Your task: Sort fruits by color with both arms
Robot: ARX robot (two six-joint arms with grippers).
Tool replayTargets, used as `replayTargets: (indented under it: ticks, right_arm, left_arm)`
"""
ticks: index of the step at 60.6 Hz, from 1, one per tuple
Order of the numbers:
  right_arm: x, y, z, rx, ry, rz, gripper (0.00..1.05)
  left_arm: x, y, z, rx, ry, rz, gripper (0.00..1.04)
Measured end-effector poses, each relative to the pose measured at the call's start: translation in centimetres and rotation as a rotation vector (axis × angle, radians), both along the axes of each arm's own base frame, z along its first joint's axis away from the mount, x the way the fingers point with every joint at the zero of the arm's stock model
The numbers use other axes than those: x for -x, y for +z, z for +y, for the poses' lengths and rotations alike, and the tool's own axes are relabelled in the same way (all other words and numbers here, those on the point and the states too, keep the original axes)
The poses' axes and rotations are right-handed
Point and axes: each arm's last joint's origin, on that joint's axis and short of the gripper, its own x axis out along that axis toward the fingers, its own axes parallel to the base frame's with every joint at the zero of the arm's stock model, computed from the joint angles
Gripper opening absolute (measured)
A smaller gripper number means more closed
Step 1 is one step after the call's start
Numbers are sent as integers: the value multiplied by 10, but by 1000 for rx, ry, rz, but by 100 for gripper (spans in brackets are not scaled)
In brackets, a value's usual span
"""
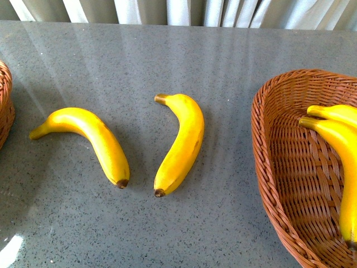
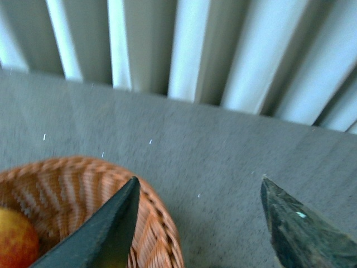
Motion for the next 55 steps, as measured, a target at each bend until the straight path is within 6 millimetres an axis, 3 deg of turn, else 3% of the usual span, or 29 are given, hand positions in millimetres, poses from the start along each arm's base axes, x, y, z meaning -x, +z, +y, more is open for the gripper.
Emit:
replayTargets:
  ticks: [11, 28, 55]
  right_arm:
    - [0, 0, 0, 0, 0, 0, 96]
    - [0, 0, 0, 0, 0, 1, 96]
    - [0, 0, 0, 0, 0, 0, 96]
  left_arm:
    - [41, 1, 1, -50, 1, -9, 1]
    - [71, 1, 1, -59, 1, -9, 2]
    - [101, 3, 1, -59, 2, -12, 2]
